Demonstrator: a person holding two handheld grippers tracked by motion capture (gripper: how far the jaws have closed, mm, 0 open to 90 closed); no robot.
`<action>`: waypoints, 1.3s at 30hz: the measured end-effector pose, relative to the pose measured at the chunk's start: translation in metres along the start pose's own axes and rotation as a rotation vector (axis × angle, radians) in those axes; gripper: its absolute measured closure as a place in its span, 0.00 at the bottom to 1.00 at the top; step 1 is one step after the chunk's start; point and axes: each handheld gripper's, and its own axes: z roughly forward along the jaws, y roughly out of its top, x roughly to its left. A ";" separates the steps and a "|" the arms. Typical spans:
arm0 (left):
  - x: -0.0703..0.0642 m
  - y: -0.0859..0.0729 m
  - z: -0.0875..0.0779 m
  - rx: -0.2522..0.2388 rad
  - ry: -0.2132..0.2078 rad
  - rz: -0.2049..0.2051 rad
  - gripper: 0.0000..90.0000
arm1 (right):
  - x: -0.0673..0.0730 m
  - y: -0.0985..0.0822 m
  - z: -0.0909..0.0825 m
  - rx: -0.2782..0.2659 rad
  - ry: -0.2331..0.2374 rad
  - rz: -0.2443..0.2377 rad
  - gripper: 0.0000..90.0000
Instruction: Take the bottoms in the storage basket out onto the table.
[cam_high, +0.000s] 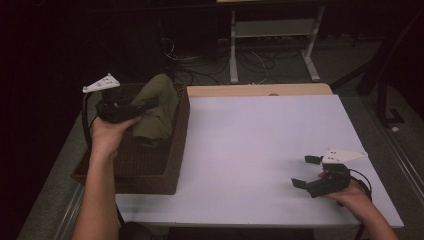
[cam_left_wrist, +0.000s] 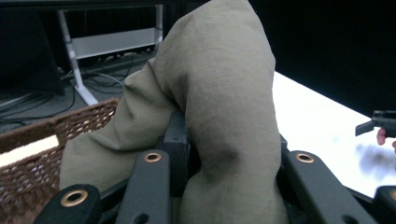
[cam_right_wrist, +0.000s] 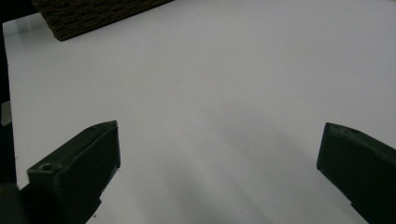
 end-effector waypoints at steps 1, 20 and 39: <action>-0.001 0.001 0.001 -0.005 -0.004 0.002 0.71 | 0.000 0.000 0.000 0.000 0.000 -0.001 0.00; -0.023 0.015 0.033 -0.029 -0.070 0.042 0.71 | 0.000 0.000 -0.001 -0.001 0.001 0.000 0.00; -0.057 0.028 0.077 -0.025 -0.164 0.096 0.71 | 0.000 0.000 -0.001 0.000 0.004 -0.001 0.00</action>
